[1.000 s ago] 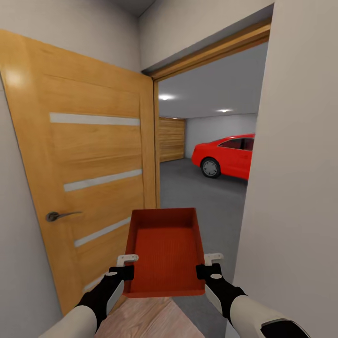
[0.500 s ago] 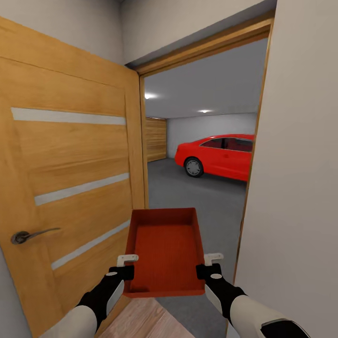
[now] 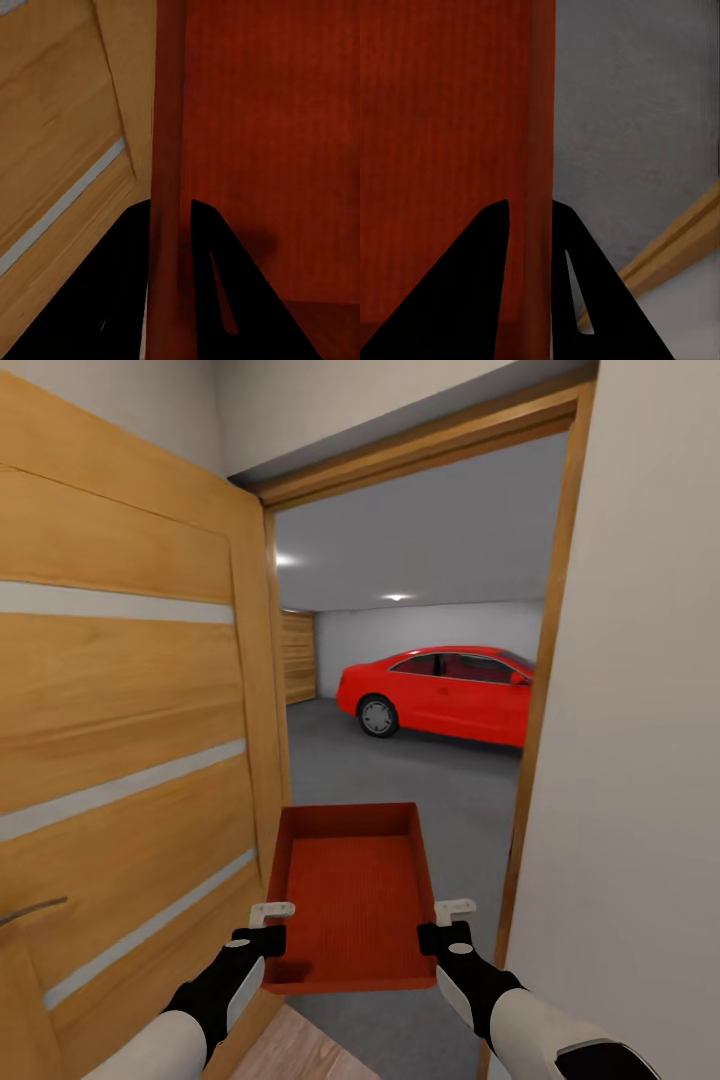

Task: Move the two storage containers from the living room to the garage. In the garage, place one container on the floor and stack the other container on top of it (either order is fine).

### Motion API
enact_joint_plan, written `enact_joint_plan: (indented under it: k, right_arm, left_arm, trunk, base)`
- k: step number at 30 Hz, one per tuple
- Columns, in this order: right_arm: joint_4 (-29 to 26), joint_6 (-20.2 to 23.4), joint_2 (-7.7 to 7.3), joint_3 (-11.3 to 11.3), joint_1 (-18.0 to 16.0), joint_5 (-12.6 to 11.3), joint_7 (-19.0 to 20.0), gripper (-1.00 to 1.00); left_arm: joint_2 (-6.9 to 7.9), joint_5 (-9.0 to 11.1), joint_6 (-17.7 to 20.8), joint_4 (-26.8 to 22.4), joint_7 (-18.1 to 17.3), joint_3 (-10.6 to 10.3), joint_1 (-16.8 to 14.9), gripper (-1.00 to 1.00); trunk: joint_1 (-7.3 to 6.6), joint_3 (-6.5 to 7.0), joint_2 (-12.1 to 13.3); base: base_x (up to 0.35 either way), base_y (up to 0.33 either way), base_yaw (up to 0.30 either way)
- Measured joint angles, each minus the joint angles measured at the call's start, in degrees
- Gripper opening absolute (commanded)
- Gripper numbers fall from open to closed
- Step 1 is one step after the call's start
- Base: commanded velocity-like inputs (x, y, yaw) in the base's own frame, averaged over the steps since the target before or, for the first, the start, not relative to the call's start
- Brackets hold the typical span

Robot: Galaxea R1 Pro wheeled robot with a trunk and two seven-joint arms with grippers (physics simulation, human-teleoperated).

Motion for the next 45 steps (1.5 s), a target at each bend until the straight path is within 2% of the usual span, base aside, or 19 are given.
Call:
enact_joint_plan:
  k: [45]
  right_arm:
    - [0.0, 0.0, 0.0, 0.0, 0.0, 0.0, 0.0, -1.0]
  left_arm:
    - [0.0, 0.0, 0.0, 0.0, 0.0, 0.0, 0.0, -1.0]
  trunk:
    - [0.0, 0.0, 0.0]
  base:
    - [0.232, 0.242, -0.268]
